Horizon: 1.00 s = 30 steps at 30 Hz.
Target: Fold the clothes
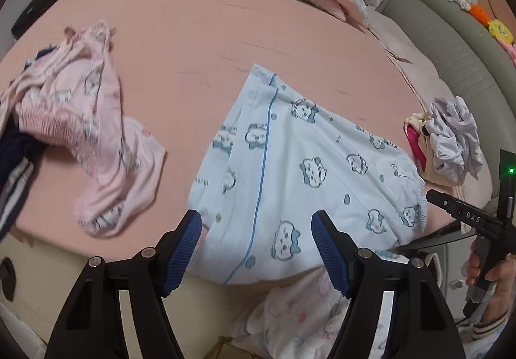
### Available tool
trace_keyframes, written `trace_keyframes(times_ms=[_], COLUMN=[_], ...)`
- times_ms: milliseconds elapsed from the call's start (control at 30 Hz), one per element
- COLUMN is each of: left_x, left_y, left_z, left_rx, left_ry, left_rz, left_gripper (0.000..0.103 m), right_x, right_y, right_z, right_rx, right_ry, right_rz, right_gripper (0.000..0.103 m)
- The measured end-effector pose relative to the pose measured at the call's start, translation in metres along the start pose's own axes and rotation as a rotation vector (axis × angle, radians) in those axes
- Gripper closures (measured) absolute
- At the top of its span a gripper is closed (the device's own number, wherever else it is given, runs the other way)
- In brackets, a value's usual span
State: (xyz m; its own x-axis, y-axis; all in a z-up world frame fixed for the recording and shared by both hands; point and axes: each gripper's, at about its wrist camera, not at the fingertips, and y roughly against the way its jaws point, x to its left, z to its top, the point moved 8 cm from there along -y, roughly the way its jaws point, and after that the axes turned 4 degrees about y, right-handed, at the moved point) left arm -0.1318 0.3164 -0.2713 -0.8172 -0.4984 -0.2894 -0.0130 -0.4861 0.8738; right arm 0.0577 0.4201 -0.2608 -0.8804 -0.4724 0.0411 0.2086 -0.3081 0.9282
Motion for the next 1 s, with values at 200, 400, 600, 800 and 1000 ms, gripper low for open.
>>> trace_keyframes(times_ms=[200,400,600,800,1000], left_x=[-0.011,-0.024,-0.03,-0.032,-0.03], left_y=[-0.003,-0.022,-0.048,-0.082,-0.109], left_z=[0.03,0.056,0.072,0.084,0.087], left_rx=[-0.022,-0.016,0.011,0.046,0.059], left_ry=[-0.054,-0.132,-0.169,-0.171,-0.197], left_rz=[-0.017,-0.016,-0.027,-0.045,-0.004], left_gripper=[0.034,0.034,0.034,0.034,0.034], right_x=[0.005,-0.015,-0.018,-0.018,-0.02], right_y=[-0.001,0.001,-0.006,-0.017,-0.029], right_z=[0.014,0.002,0.006,0.016,0.024], right_rx=[-0.016,-0.002,0.002,0.005,0.013], right_ry=[0.074,0.077,0.056,0.056,0.077], right_rz=[-0.055,-0.054,-0.049,-0.055,-0.073], right_gripper=[0.04,0.04,0.04,0.04,0.04])
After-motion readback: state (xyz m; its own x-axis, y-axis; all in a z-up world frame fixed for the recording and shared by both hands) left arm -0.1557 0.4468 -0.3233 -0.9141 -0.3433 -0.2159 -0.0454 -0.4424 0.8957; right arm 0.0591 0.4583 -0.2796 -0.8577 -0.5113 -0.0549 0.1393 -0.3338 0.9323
